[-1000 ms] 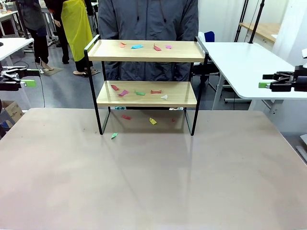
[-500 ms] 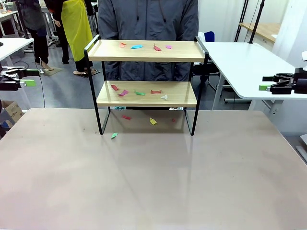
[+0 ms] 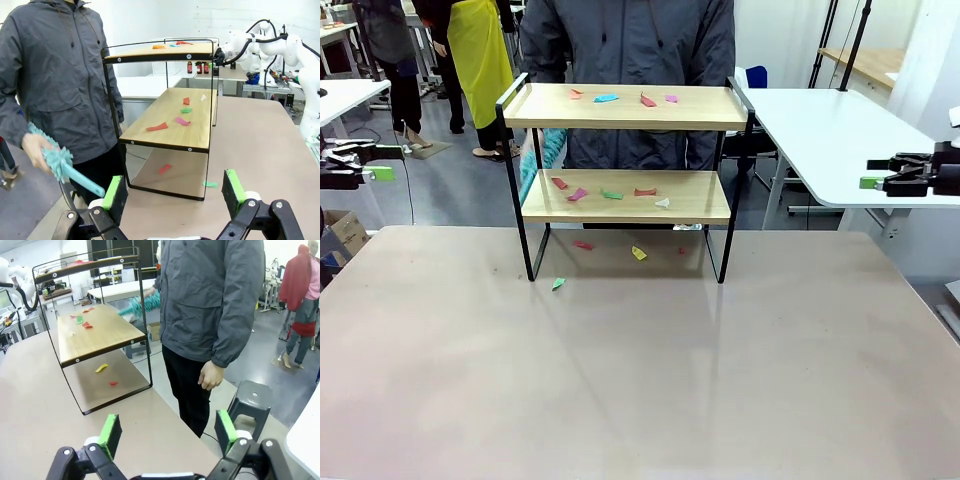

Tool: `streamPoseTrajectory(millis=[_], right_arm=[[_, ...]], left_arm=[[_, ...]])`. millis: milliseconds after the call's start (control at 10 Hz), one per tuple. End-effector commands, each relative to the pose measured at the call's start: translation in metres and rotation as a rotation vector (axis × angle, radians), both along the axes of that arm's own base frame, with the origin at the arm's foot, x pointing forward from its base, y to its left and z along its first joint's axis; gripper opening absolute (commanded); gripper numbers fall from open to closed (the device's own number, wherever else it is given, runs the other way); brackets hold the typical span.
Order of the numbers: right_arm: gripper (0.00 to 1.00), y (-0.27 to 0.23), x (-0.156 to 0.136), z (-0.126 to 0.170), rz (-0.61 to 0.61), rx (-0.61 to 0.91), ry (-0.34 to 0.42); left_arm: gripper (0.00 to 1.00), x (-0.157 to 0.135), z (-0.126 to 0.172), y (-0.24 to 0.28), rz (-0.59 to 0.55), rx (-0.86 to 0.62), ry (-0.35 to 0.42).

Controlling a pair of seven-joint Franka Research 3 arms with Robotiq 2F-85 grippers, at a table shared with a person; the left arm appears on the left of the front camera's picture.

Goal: Clean the shelf.
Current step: Pick up the Duster handed by the human.

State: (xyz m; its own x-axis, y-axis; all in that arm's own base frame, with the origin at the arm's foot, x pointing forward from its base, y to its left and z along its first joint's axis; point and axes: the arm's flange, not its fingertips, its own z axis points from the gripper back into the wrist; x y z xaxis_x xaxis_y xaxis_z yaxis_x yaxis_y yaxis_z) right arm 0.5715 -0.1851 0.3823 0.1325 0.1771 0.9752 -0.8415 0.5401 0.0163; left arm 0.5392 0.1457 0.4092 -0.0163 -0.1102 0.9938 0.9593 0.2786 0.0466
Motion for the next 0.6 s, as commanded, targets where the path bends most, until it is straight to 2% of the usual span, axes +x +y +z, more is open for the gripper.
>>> streamPoseTrajectory(millis=[0,500], right_arm=[[1.00,0.0043,-0.0005,0.0076,-0.022,0.008,0.012],[1.00,0.0043,-0.0005,0.0076,-0.022,0.008,0.012]], left_arm=[[1.00,0.0001,0.0016,-0.0007,-0.001,0.006,-0.011],[1.00,0.0001,0.0016,-0.0007,-0.001,0.006,-0.011]])
